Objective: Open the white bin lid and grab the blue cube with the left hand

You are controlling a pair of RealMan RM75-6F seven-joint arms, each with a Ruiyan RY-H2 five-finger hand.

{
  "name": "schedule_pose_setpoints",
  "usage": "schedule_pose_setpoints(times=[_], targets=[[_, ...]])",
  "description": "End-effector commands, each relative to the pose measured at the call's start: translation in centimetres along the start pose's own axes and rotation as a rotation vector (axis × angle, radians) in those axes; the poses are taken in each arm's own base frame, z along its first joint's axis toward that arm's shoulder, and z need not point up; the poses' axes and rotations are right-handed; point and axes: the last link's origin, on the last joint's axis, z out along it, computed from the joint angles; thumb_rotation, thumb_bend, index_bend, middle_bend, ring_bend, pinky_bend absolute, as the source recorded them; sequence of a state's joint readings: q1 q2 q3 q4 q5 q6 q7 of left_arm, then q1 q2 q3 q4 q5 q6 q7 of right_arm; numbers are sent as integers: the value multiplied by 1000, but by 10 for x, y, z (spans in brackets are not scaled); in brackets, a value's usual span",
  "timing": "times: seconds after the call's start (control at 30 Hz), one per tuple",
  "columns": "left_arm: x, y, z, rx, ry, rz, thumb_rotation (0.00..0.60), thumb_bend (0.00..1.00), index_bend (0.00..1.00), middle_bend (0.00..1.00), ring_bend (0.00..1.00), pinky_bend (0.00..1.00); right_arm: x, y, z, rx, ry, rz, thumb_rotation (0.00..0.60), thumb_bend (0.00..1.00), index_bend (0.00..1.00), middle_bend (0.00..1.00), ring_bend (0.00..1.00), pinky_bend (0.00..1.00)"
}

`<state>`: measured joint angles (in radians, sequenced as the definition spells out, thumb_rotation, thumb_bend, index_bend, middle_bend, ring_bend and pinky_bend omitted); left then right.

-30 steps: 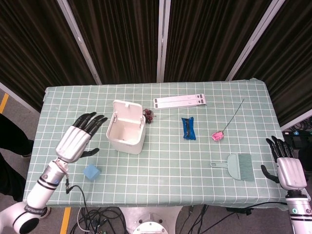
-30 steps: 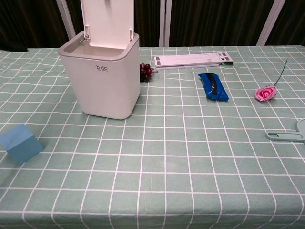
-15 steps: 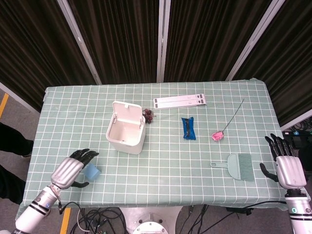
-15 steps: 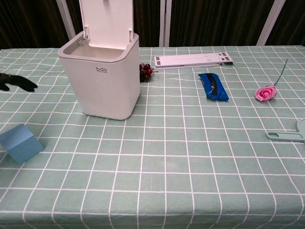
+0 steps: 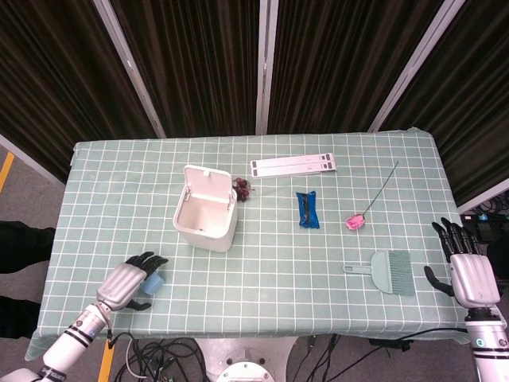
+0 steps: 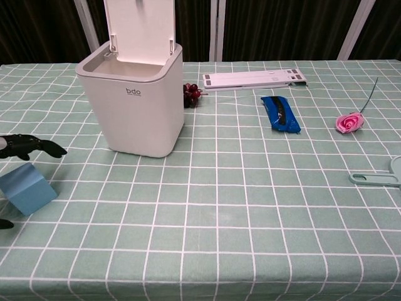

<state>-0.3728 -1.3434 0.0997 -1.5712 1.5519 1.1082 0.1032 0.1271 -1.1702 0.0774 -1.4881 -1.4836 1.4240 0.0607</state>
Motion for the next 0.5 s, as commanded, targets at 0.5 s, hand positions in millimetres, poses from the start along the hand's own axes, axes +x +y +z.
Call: schedule_pose_setpoints(times=[0.5], targets=[[-5,1,8,7,48,21,600,203,391,388,381,603,-1,-1,-1,-1,-16,-5,600,250,0,0,0,0]])
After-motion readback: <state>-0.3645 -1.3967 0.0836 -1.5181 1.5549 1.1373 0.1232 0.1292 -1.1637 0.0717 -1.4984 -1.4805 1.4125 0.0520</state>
